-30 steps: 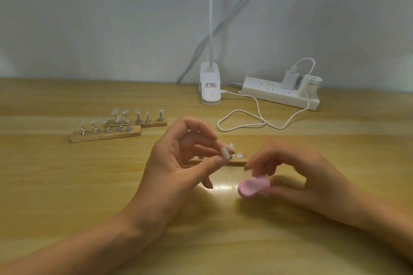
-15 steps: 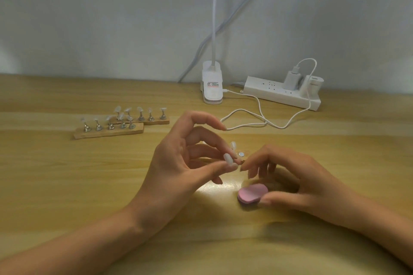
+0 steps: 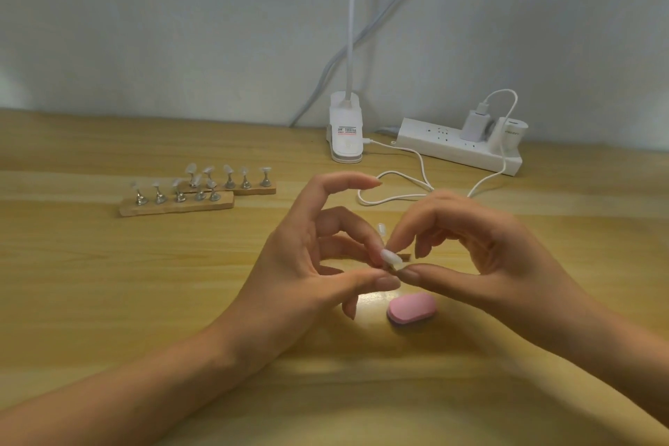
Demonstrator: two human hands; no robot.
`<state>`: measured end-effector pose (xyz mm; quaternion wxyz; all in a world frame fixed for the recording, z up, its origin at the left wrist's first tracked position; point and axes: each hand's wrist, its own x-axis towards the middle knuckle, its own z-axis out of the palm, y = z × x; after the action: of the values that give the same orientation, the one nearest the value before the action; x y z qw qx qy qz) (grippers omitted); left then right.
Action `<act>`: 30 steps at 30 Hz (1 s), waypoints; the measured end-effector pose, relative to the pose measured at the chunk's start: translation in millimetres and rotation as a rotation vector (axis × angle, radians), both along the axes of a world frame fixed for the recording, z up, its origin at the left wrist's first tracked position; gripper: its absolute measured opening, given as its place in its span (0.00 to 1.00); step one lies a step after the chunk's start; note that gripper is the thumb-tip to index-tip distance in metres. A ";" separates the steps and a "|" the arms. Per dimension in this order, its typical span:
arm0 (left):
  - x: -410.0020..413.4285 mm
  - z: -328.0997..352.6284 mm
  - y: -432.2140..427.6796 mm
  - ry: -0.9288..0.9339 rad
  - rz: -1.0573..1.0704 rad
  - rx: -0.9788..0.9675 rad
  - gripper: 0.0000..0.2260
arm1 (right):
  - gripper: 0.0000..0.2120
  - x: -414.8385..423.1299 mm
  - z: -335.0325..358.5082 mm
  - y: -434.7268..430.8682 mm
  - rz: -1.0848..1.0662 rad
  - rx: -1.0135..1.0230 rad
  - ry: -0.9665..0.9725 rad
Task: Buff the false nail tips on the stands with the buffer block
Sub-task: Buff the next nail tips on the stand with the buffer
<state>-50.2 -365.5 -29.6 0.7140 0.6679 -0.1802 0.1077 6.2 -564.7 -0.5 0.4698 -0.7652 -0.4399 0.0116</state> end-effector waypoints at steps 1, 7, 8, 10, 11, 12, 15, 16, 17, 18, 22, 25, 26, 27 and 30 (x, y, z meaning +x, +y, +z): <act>0.4 -0.4 0.4 0.013 -0.011 0.001 0.33 | 0.10 1.4 0.5 -0.8 0.015 -0.019 0.023; 1.0 -0.7 1.4 0.046 -0.039 0.029 0.36 | 0.08 2.6 -1.9 1.3 0.049 -0.023 0.070; 1.3 -1.0 1.7 0.047 -0.040 0.031 0.37 | 0.08 2.3 -2.3 2.3 0.055 -0.018 0.064; 0.8 -1.2 1.7 0.045 -0.039 0.036 0.38 | 0.08 1.9 -3.0 4.2 0.066 -0.008 0.076; 0.4 -0.9 1.3 0.038 -0.033 0.038 0.37 | 0.08 2.5 -2.9 5.0 0.063 0.006 0.095; 0.1 0.2 1.2 0.022 -0.019 0.044 0.36 | 0.07 4.1 -2.1 5.3 0.050 0.025 0.116; 2.0 7.4 7.5 -0.085 0.139 0.100 0.30 | 0.08 18.7 -1.7 1.0 -0.106 0.047 0.107; 4.1 10.5 12.5 -0.114 0.226 0.141 0.29 | 0.09 25.9 -3.3 -1.6 -0.189 0.005 0.075; 6.5 13.1 18.0 -0.124 0.308 0.186 0.29 | 0.09 32.1 -5.8 -3.2 -0.257 -0.049 0.053; 9.1 15.0 23.7 -0.113 0.373 0.232 0.30 | 0.07 36.2 -9.1 -3.3 -0.297 -0.096 0.048; 20.6 13.0 37.5 0.048 0.383 0.566 0.41 | 0.06 42.0 -22.4 2.0 -0.302 -0.165 0.039; 27.1 4.9 42.6 0.142 0.265 0.817 0.46 | 0.06 46.7 -25.2 2.9 -0.307 -0.141 0.015; 28.3 2.3 43.9 0.161 0.244 0.840 0.45 | 0.06 47.4 -26.1 3.0 -0.301 -0.133 0.017; 29.1 0.1 45.3 0.169 0.237 0.832 0.43 | 0.06 47.8 -27.2 3.3 -0.292 -0.128 0.015; 31.0 -4.7 48.3 0.134 0.255 0.747 0.35 | 0.05 49.8 -29.9 4.8 -0.260 -0.111 0.015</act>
<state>-19.2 -317.2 -34.3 0.4129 0.9042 -0.0759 0.0788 56.0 -559.9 -30.4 0.4277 -0.8404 -0.3323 -0.0196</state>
